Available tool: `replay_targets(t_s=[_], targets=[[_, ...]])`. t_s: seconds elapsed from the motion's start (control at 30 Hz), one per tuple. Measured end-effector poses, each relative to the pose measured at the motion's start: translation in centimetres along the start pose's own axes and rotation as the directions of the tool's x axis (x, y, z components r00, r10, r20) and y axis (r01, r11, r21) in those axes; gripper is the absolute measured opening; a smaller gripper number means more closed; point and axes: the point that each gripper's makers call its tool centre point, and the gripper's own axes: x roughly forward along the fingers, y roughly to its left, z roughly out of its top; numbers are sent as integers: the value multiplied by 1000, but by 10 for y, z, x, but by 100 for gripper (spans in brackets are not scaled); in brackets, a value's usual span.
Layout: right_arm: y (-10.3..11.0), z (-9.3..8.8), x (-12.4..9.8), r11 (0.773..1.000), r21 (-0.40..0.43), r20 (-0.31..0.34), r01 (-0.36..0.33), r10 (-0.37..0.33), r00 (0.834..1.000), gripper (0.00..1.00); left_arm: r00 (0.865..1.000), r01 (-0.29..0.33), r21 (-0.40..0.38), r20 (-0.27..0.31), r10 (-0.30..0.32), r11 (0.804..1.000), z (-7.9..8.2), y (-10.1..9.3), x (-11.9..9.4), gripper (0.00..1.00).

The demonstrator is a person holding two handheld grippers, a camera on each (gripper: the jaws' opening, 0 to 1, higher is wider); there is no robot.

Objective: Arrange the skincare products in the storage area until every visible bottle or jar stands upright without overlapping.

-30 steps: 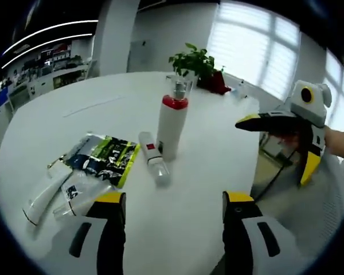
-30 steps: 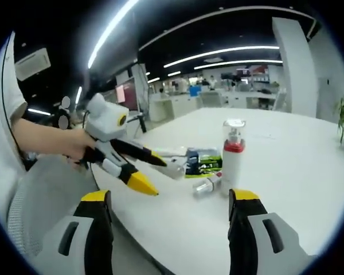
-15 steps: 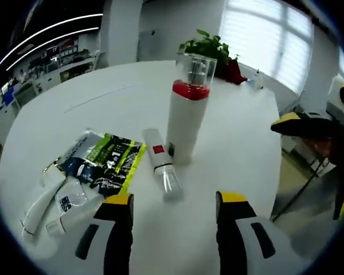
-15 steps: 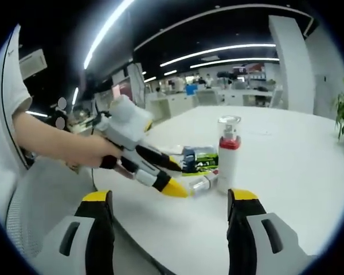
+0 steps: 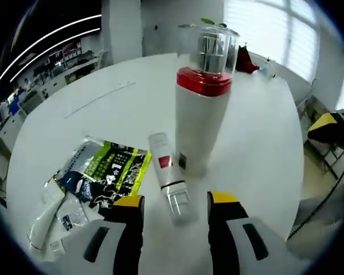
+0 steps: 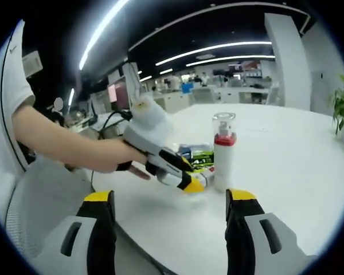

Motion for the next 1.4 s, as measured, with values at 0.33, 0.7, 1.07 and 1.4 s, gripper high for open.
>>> replay_targets(t_s=[0.33, 0.7, 1.07, 1.4], targets=[[-3, -2, 0, 1000, 3, -8, 10, -10, 1000, 77, 998, -45, 52, -34, 47, 998, -1, 3, 11, 23], [-4, -5, 0, 1000, 1, -19, 16, -16, 1000, 76, 996, -68, 71, -44, 71, 995, -4, 18, 12, 16], [-2, -4, 1, 1000, -11, -14, 8, -8, 1000, 76, 997, -32, 103, -62, 38, 994, -7, 21, -18, 16], [5, -3, 2, 999, -47, -21, -22, 21, 1000, 74, 996, 30, 167, -86, -16, 986, -17, 27, -46, 16]])
